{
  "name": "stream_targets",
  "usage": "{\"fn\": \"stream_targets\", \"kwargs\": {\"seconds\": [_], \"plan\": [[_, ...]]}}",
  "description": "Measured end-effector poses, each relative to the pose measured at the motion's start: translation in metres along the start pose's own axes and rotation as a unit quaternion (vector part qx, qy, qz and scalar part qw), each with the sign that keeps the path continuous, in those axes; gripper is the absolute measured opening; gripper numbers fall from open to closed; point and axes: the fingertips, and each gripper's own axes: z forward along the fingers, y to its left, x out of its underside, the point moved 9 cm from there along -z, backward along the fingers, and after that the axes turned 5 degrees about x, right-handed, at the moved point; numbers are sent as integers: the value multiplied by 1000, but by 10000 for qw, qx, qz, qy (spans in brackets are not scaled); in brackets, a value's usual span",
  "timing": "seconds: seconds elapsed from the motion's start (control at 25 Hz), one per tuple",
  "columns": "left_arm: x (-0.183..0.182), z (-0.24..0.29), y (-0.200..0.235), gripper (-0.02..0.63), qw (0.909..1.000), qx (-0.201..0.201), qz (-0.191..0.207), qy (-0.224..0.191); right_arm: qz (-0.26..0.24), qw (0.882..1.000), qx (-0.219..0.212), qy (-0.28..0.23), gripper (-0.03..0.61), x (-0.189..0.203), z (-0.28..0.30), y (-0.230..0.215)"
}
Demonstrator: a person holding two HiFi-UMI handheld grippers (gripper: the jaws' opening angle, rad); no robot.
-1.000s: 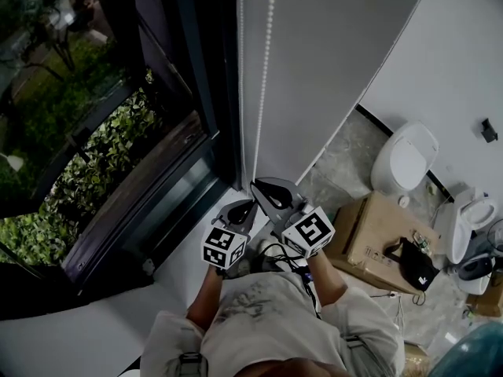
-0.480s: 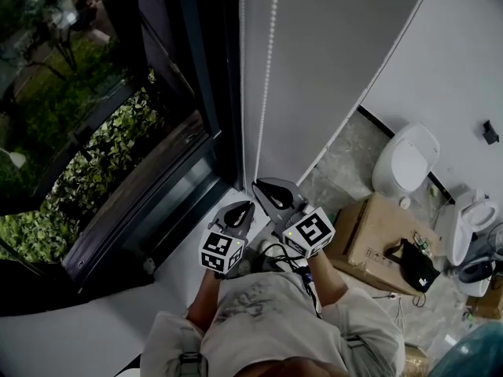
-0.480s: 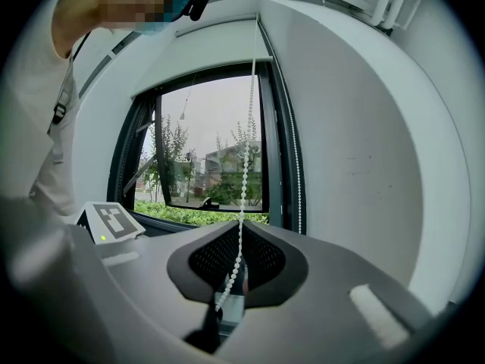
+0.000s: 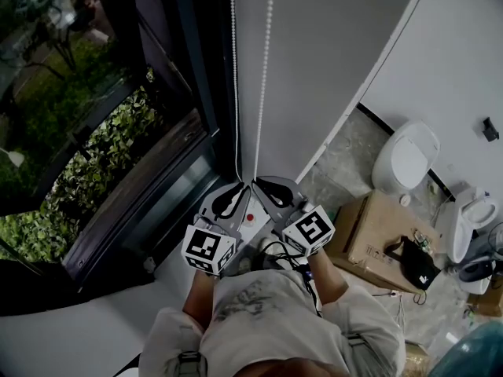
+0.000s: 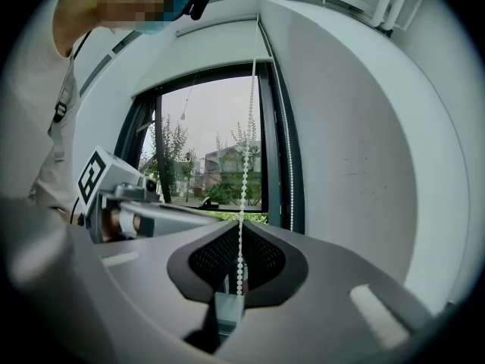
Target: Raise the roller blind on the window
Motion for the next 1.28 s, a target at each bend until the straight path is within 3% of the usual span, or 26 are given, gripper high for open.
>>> {"fn": "stream_targets", "kwargs": {"seconds": [0.24, 0.52, 1.04, 1.28], "plan": [[-60, 3, -3, 55, 9971, 41, 476, -592, -24, 10000, -4, 23, 18, 0, 0, 2], [-97, 11, -10, 57, 9922, 164, 805, -942, -89, 10000, -22, 7, 18, 1, 1, 5], [-105, 15, -11, 18, 9902, 115, 687, -1208, -291, 9995, 19, -146, 17, -1, 0, 7], [-88, 16, -9, 17, 9942, 137, 674, -833, -208, 9995, 49, 232, 14, 15, 0, 10]]}}
